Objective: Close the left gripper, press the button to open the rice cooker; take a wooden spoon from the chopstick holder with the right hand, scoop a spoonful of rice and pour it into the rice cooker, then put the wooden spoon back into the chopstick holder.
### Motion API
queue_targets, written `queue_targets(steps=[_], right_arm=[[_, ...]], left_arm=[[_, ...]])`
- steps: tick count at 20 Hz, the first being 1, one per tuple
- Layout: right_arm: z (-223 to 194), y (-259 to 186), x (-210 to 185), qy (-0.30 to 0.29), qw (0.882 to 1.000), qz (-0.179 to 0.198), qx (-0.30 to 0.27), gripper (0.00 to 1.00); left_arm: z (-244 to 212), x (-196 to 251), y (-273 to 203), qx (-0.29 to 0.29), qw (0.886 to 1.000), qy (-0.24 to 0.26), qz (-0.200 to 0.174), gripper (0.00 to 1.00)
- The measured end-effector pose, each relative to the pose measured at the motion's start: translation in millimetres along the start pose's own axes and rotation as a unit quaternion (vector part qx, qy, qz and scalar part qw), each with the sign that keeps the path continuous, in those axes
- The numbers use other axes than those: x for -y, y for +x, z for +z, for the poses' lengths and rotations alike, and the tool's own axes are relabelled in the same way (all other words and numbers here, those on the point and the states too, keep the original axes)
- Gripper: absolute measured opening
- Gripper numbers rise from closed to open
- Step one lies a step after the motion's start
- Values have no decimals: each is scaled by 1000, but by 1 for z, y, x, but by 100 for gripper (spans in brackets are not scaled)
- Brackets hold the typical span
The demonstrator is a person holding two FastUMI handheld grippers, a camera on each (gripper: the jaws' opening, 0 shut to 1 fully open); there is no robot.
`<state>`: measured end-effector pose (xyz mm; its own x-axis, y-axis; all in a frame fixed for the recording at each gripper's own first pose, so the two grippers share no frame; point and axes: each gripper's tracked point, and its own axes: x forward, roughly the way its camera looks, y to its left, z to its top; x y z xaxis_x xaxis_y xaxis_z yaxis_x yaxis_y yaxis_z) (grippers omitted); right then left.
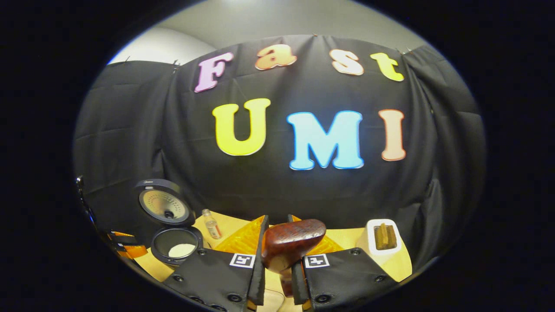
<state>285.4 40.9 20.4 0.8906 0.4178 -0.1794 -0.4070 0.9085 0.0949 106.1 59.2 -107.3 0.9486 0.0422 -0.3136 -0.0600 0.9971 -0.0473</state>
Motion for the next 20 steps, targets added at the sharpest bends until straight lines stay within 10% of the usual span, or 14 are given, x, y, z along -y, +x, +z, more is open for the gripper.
queue_targets(steps=[11,20], right_arm=[[-139,-39,126,167,975,-100,-104,24],[-247,-4,125,215,955,-77,-187,24]], left_arm=[[53,50,21,23,1000,1,7,95],[60,65,-5,18,996,-68,60,94]])
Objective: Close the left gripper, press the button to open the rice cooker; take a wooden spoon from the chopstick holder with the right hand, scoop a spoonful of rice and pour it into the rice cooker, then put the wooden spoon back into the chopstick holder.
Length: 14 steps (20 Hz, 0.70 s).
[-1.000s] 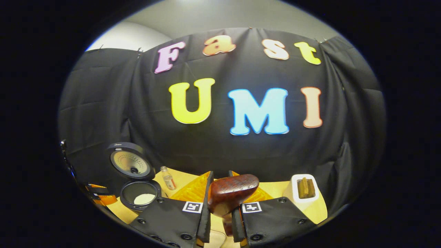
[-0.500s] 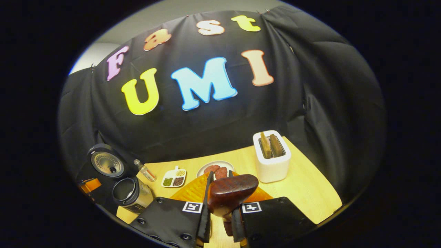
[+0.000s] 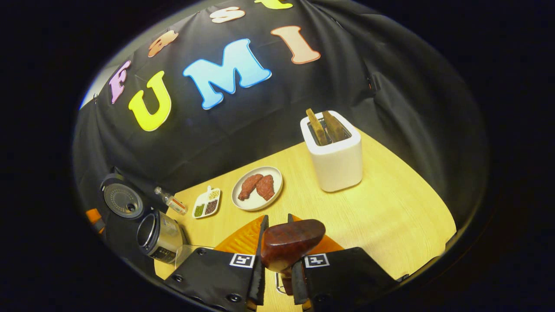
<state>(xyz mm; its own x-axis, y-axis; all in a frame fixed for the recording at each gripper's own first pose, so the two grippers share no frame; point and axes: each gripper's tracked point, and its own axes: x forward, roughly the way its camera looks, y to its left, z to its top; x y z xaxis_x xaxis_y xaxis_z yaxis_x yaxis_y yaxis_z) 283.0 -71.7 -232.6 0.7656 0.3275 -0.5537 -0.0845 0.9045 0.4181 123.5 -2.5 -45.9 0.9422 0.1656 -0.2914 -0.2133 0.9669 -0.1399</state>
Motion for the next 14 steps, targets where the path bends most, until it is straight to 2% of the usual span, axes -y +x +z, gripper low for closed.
queue_targets(steps=[3,4,5,7,8,11,12,13,14], right_arm=[[-24,18,14,-9,999,4,-38,24],[-28,22,18,-6,999,6,-47,27],[-30,24,19,0,999,13,-53,24],[-26,25,20,22,998,22,-54,28],[-28,27,22,26,998,25,-57,26],[-29,21,26,22,997,31,-62,32],[-31,19,32,17,998,24,-62,45],[-32,15,38,13,998,15,-62,77],[-33,9,42,7,998,8,-62,75]], left_arm=[[-1,-5,-17,5,999,6,37,94],[-3,-6,-23,6,999,9,51,94],[-5,-8,-28,5,998,9,64,92],[-7,-12,-39,8,996,9,86,94],[-6,-16,-42,11,995,11,98,96],[7,-29,-49,24,992,17,125,94],[14,-35,-48,31,991,20,130,94],[22,-38,-45,35,990,23,133,94],[32,-40,-40,40,990,25,133,94]])
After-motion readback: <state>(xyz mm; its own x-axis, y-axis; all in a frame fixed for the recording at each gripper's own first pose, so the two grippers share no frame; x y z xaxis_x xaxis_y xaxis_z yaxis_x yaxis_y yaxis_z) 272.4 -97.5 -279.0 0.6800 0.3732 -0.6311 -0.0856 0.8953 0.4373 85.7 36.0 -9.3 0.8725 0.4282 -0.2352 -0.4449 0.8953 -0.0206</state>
